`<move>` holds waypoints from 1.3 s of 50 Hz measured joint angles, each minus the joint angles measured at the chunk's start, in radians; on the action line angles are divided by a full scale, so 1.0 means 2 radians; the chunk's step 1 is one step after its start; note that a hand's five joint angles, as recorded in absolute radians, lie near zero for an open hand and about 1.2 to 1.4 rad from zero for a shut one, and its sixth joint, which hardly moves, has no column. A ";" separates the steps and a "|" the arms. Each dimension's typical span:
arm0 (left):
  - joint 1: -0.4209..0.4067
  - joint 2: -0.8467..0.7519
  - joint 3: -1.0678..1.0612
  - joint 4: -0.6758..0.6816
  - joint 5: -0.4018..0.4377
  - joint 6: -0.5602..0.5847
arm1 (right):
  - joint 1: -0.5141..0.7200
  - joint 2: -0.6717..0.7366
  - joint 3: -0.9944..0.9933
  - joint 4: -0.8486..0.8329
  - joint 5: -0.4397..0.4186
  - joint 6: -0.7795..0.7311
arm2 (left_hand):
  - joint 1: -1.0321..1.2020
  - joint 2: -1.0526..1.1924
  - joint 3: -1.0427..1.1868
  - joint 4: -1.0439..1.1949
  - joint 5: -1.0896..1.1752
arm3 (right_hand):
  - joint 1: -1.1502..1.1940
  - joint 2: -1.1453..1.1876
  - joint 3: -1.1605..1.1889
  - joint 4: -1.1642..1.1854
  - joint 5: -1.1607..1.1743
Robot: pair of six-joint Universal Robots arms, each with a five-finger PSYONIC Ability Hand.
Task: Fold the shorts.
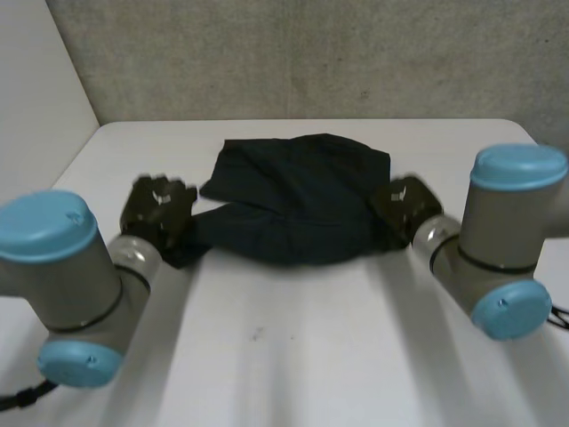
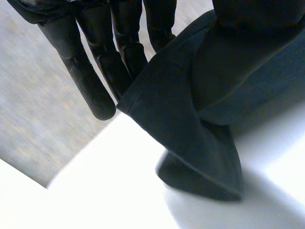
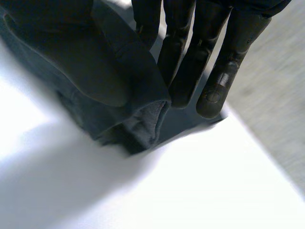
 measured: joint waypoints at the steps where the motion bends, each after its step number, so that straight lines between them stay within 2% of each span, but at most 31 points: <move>1: 0.000 0.000 0.000 0.000 0.000 0.000 | 0.000 0.000 0.000 0.000 0.000 0.000 | 0.000 0.000 0.000 0.000 0.000 | 0.000 0.000 0.000 0.000 0.000; 9: -0.001 0.052 -0.057 -0.052 0.001 0.001 | 0.000 -0.030 0.059 0.086 -0.011 -0.006 | 0.000 0.000 0.000 0.000 0.000 | 0.000 0.004 0.000 0.000 0.000; 13: -0.001 0.111 -0.089 -0.113 0.004 -0.002 | -0.006 -0.071 0.090 0.126 -0.021 -0.016 | 0.000 0.000 0.000 0.000 0.000 | 0.000 0.004 0.000 0.000 0.000; 19: -0.008 0.157 -0.125 -0.157 0.006 -0.005 | -0.017 -0.103 0.121 0.145 -0.037 -0.032 | 0.000 0.000 0.000 0.000 0.000 | 0.000 0.004 0.000 0.000 0.000; 28: -0.052 0.182 -0.171 -0.177 0.004 -0.006 | -0.038 -0.129 0.164 0.147 -0.054 -0.059 | -0.004 -0.012 -0.011 -0.013 -0.001 | 0.000 0.004 0.000 0.000 0.000; 30: -0.063 0.185 -0.173 -0.178 0.005 -0.006 | -0.043 -0.132 0.171 0.145 -0.054 -0.065 | -0.161 -0.174 -0.159 -0.165 -0.134 | 0.000 0.004 0.000 0.000 0.000; 31: -0.065 0.186 -0.172 -0.178 0.005 -0.006 | -0.046 -0.134 0.175 0.143 -0.054 -0.068 | -0.161 -0.174 -0.159 -0.165 -0.134 | 0.000 0.004 0.000 0.000 0.000; 33: -0.069 0.192 -0.169 -0.177 0.005 -0.005 | -0.051 -0.140 0.181 0.138 -0.055 -0.071 | -0.302 -0.309 -0.297 -0.305 -0.273 | 0.000 0.004 0.000 0.000 0.000; 34: -0.069 0.192 -0.169 -0.177 0.005 -0.005 | -0.051 -0.140 0.181 0.138 -0.055 -0.071 | -0.302 -0.309 -0.297 -0.305 -0.273 | 0.000 0.004 0.000 0.000 0.000; 36: -0.066 0.201 -0.156 -0.175 0.006 -0.002 | -0.057 -0.149 0.189 0.126 -0.059 -0.070 | -0.341 -0.370 -0.363 -0.375 -0.343 | 0.000 0.004 0.000 0.000 0.000; 39: -0.062 0.204 -0.148 -0.174 0.008 -0.002 | -0.059 -0.152 0.192 0.121 -0.062 -0.070 | -0.341 -0.378 -0.371 -0.383 -0.351 | 0.000 0.004 0.000 0.000 0.000; 43: -0.027 0.206 -0.097 -0.168 0.038 0.001 | -0.071 -0.176 0.219 0.083 -0.086 -0.063 | -0.341 -0.381 -0.373 -0.385 -0.354 | -0.002 -0.030 -0.032 -0.034 -0.017; 47: 0.007 0.190 -0.066 -0.154 0.084 0.001 | -0.073 -0.182 0.232 0.067 -0.094 -0.057 | -0.337 -0.372 -0.367 -0.376 -0.342 | -0.053 -0.084 -0.088 -0.089 -0.066; 50: 0.042 0.147 -0.031 -0.125 0.148 0.000 | -0.074 -0.184 0.243 0.057 -0.098 -0.046 | -0.315 -0.341 -0.337 -0.340 -0.306 | -0.128 -0.176 -0.178 -0.178 -0.154; 51: 0.042 0.147 -0.031 -0.125 0.148 0.000 | -0.074 -0.184 0.243 0.057 -0.098 -0.046 | -0.315 -0.341 -0.337 -0.340 -0.306 | -0.128 -0.176 -0.178 -0.178 -0.154; 55: 0.068 0.072 0.021 -0.092 0.206 -0.001 | -0.074 -0.183 0.250 0.049 -0.099 -0.027 | -0.289 -0.318 -0.314 -0.315 -0.285 | -0.143 -0.196 -0.201 -0.202 -0.181; 56: 0.068 0.072 0.021 -0.092 0.206 -0.001 | -0.074 -0.183 0.250 0.049 -0.099 -0.027 | -0.289 -0.318 -0.314 -0.315 -0.285 | -0.143 -0.196 -0.201 -0.202 -0.181; 59: 0.073 -0.005 0.075 -0.082 0.222 0.001 | -0.073 -0.182 0.253 0.039 -0.099 -0.010 | -0.288 -0.315 -0.312 -0.312 -0.283 | -0.143 -0.196 -0.201 -0.202 -0.183; 65: 0.070 -0.097 0.146 -0.085 0.219 0.003 | -0.073 -0.182 0.260 0.031 -0.099 0.002 | -0.289 -0.315 -0.312 -0.312 -0.283 | -0.143 -0.196 -0.202 -0.203 -0.184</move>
